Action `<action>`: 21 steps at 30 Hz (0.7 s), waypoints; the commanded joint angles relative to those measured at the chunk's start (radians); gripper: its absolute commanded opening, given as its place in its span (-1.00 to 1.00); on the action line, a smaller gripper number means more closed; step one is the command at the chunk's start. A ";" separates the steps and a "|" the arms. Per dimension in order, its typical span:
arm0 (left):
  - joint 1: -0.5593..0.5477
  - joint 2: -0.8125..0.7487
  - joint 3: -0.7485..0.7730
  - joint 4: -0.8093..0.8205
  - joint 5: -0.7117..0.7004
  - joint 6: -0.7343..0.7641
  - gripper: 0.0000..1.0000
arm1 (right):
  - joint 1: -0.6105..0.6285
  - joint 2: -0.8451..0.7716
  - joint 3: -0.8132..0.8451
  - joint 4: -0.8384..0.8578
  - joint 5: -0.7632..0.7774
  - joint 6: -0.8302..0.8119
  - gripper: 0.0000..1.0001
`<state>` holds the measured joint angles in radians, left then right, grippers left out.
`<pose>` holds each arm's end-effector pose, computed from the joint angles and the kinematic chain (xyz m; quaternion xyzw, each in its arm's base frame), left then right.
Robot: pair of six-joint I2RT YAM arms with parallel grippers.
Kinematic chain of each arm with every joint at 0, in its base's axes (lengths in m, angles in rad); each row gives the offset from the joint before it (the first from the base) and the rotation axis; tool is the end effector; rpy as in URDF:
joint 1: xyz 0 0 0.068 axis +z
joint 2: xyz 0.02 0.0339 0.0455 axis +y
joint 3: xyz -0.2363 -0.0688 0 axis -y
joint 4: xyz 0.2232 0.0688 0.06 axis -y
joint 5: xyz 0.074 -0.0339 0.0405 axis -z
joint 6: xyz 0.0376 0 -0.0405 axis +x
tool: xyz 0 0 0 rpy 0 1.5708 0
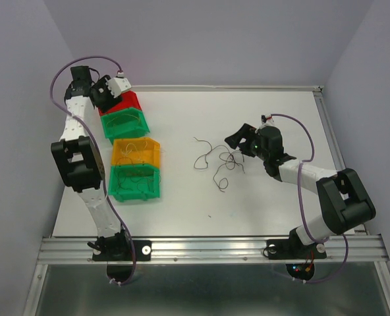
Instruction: Untangle the cables
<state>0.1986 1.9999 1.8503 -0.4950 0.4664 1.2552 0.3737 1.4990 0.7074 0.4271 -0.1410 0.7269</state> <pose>0.4288 0.0690 0.2898 0.5279 0.6997 0.1343 0.4622 0.2834 0.1168 0.1929 0.1050 0.8158 0.3453 0.4520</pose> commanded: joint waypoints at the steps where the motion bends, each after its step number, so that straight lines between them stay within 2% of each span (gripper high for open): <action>1: 0.004 -0.021 0.049 0.050 0.046 -0.060 0.33 | -0.002 -0.017 0.015 0.038 -0.014 0.000 0.63; 11: -0.034 0.164 0.156 -0.057 0.040 -0.005 0.35 | -0.002 -0.008 0.017 0.038 -0.016 -0.003 0.67; 21: -0.039 0.227 0.190 -0.097 0.005 0.016 0.35 | -0.002 -0.011 0.017 0.038 -0.019 -0.001 0.69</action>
<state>0.1585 2.2467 1.9785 -0.5774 0.4770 1.2633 0.3737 1.4990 0.7074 0.4274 -0.1482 0.7265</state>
